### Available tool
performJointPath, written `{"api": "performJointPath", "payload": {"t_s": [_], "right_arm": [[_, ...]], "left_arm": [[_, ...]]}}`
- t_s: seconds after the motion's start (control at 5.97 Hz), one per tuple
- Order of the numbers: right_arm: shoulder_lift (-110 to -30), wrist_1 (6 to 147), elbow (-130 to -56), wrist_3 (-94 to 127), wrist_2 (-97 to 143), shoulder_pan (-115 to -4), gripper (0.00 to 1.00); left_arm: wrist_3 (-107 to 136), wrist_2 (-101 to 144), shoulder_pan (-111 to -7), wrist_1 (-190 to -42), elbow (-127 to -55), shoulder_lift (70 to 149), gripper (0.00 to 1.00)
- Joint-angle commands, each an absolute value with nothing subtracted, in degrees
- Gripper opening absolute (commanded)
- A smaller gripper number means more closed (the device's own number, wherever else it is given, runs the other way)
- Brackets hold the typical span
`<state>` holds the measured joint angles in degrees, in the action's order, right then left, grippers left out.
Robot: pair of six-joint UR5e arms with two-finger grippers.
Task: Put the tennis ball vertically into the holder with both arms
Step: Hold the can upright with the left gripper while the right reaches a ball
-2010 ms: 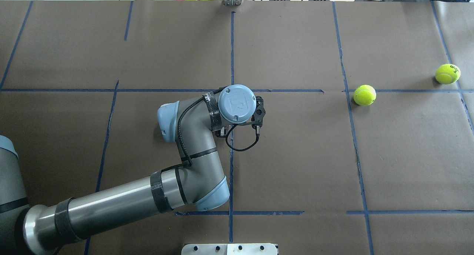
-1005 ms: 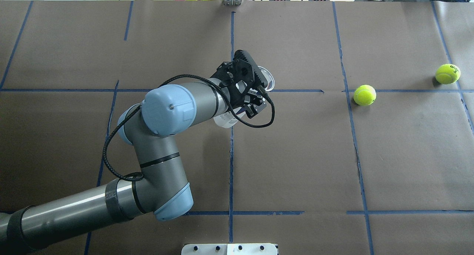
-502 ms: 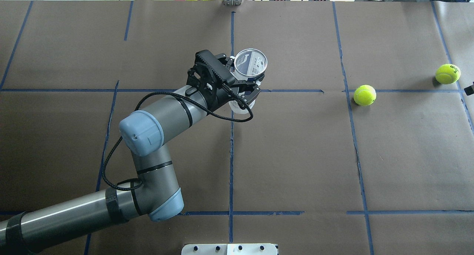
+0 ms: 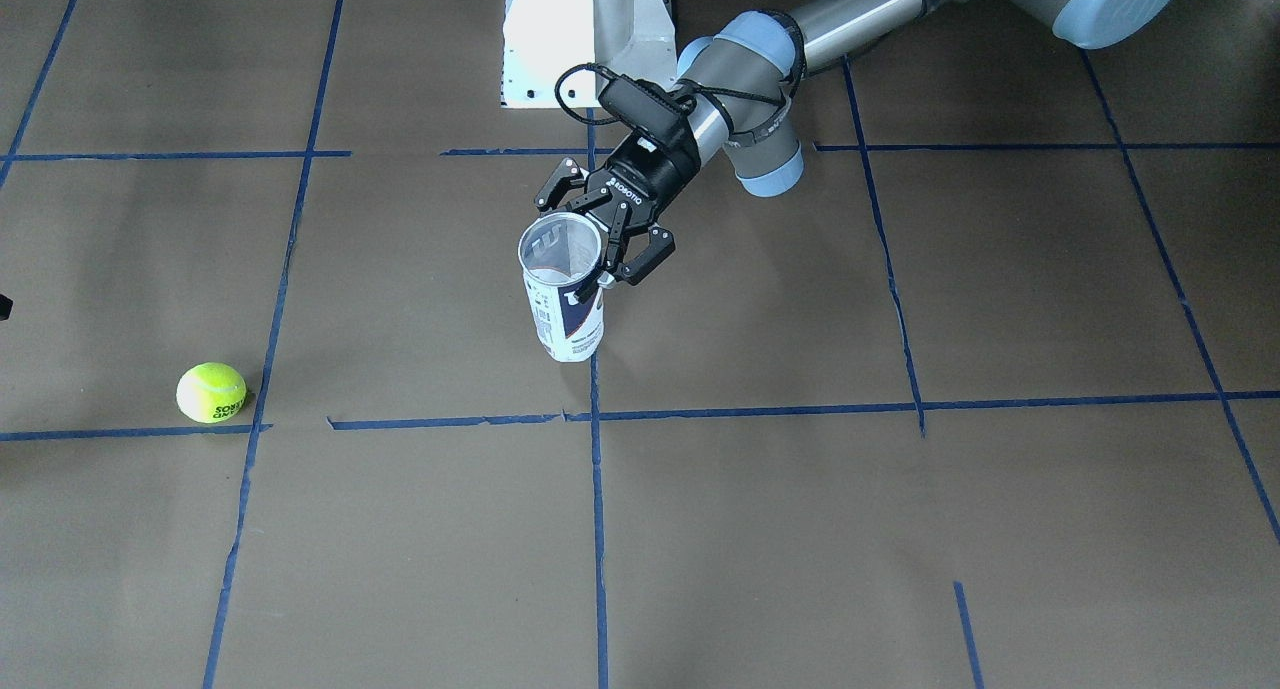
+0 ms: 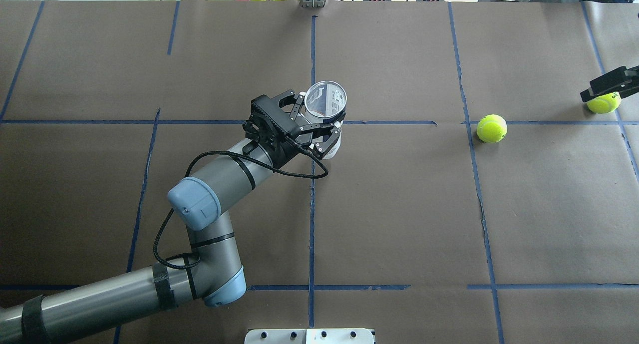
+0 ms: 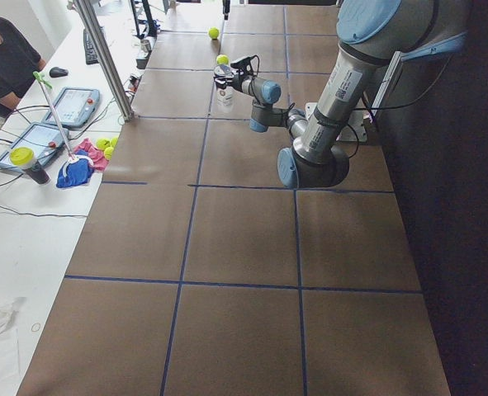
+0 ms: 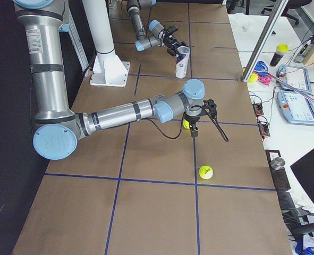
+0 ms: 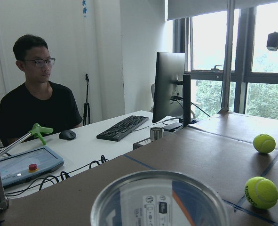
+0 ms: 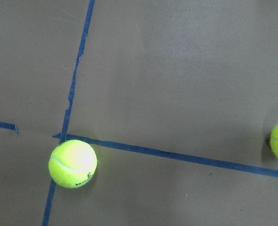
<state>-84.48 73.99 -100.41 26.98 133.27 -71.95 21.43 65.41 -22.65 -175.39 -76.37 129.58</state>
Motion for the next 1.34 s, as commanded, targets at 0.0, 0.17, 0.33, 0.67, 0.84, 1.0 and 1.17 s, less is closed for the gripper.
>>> {"api": "performJointPath", "payload": {"t_s": [0.0,0.17,0.33,0.67,0.84,1.0,1.17], "right_arm": [[-84.0,64.0,-100.2,40.7,121.9,-62.6,1.00],[-83.9,64.0,-99.8,41.1,121.5,-60.1,1.00],[-83.6,64.0,-98.9,41.1,121.1,-58.5,1.00],[-79.7,64.1,-94.8,41.0,119.2,-55.9,1.00],[-79.5,64.1,-93.5,41.0,119.0,-53.8,1.00],[-78.9,64.0,-92.1,41.0,118.6,-52.1,1.00],[-77.1,64.0,-90.2,41.0,117.2,-51.7,1.00]], "left_arm": [[21.3,65.1,-22.5,-177.3,-76.4,127.0,0.72],[21.2,65.1,-22.3,-177.7,-76.3,126.9,0.72],[21.2,65.1,-22.2,-177.6,-76.3,126.9,0.73],[21.2,65.1,-22.1,-177.6,-76.3,127.0,0.75],[21.2,65.1,-22.1,-177.6,-76.3,126.9,0.75],[21.2,65.1,-22.1,-177.7,-76.3,126.9,0.75],[21.2,65.1,-22.1,-177.6,-76.3,126.9,0.75]]}}
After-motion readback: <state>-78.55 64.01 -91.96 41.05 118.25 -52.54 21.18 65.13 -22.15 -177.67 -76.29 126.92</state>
